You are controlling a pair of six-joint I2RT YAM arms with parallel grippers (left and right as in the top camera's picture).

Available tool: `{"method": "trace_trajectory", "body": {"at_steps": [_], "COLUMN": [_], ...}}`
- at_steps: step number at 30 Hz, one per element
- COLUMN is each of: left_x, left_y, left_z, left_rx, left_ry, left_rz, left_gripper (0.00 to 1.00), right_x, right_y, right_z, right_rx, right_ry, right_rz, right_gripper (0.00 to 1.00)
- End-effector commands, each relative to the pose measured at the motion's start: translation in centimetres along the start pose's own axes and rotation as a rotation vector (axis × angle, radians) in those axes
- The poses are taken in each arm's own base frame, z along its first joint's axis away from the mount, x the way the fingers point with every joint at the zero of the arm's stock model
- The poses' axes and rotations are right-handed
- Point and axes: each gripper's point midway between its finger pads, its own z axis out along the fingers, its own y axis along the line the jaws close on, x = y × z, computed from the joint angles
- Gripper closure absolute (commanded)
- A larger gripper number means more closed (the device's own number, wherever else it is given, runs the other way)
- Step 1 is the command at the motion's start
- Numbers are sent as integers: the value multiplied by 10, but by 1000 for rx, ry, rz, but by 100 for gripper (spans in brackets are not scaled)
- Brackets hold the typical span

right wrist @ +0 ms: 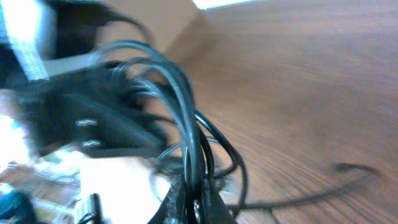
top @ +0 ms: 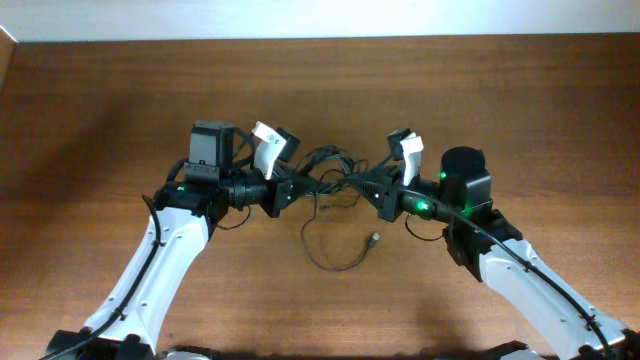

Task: Untangle cables

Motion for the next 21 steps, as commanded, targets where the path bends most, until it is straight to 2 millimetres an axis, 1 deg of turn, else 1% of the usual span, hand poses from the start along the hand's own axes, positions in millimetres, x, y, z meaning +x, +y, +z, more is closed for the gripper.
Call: {"method": "trace_trajectory", "body": {"at_steps": [1, 2, 3, 4, 6, 7, 8, 11, 12, 13, 14, 16, 17, 18, 19, 21], "left_x": [7, 6, 4, -1, -18, -28, -35, -41, -41, -40, -40, -40, -35, -28, -22, -18], "left_y": [29, 34, 50, 64, 96, 103, 106, 111, 113, 113, 109, 89, 73, 70, 70, 64], "left_z": [1, 1, -3, -8, -25, -32, -35, -43, -46, -46, -43, -32, -24, -22, -22, -19], "left_rx": [-163, -188, -277, -362, -541, -572, -573, -578, -584, -573, -544, -413, -323, -317, -318, -285], "left_ry": [42, 40, 38, 13, -110, -173, -210, -266, -269, -273, -273, -242, -188, -148, -127, -111], "left_rz": [32, 37, 33, -17, -223, -264, -283, -349, -354, -379, -408, -399, -299, -248, -257, -278], "left_gripper": [80, 76, 97, 100, 100, 100, 100, 100, 100, 100, 100, 100, 100, 100, 100, 100], "right_x": [-8, -8, -6, -4, 5, 13, 17, 36, 48, 52, 54, 52, 48, 47, 47, 49], "right_y": [45, 45, 44, 43, 39, 34, 27, -29, -56, -70, -79, -92, -102, -106, -105, -101], "right_z": [-9, -9, -9, -9, -9, -8, -7, -10, -18, -24, -28, -35, -41, -43, -43, -40], "right_rx": [-231, -230, -227, -224, -211, -196, -157, 155, 319, 408, 467, 555, 622, 650, 647, 616], "right_ry": [22, 21, 29, 37, 67, 92, 104, 137, 157, 158, 151, 119, 89, 75, 76, 86], "right_rz": [-106, -112, -117, -105, -85, -74, -49, 76, 124, 167, 194, 232, 249, 260, 261, 266], "right_gripper": [96, 96, 96, 96, 96, 96, 96, 96, 96, 96, 96, 96, 95, 94, 89, 62]}}
